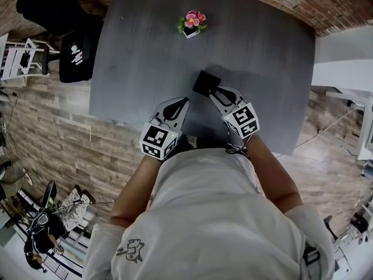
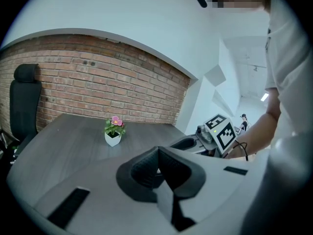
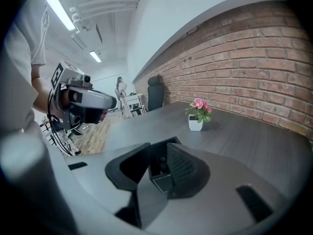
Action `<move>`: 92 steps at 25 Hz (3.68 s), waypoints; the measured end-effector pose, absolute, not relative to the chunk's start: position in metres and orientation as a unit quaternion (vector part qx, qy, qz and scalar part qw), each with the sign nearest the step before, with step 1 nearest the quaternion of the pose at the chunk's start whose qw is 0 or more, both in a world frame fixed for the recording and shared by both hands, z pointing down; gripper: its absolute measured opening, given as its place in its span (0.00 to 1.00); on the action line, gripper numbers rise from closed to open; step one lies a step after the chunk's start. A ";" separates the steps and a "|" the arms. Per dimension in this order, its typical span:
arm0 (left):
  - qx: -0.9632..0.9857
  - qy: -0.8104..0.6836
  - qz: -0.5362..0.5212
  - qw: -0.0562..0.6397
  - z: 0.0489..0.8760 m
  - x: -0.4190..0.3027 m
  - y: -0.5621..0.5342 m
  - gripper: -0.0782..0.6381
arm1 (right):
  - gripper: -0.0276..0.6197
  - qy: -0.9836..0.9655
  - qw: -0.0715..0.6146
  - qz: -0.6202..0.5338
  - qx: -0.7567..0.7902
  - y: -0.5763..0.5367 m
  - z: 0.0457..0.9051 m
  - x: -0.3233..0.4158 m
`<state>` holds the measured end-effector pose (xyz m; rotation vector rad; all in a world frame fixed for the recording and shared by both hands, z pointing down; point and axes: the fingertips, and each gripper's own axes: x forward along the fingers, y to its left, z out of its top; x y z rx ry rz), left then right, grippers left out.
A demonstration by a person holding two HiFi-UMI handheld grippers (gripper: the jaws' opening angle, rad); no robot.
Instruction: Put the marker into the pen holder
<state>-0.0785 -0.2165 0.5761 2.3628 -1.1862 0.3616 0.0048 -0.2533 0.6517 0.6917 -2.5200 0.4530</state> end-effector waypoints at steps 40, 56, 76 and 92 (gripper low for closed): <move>0.918 -0.383 0.069 0.081 0.437 -0.141 -0.111 0.12 | 0.09 -0.934 0.124 0.026 0.334 -0.140 0.464 -0.057; 0.922 -0.377 0.056 0.073 0.420 -0.144 -0.071 0.12 | 0.05 -0.946 0.090 0.012 0.312 -0.092 0.418 -0.061; 0.900 -0.423 0.058 0.082 0.407 -0.024 -0.041 0.12 | 0.05 -0.964 0.073 -0.004 0.255 -0.061 0.401 0.061; 0.910 -0.405 0.052 0.075 0.407 0.030 0.002 0.12 | 0.05 -0.964 0.072 0.002 0.255 -0.009 0.408 0.103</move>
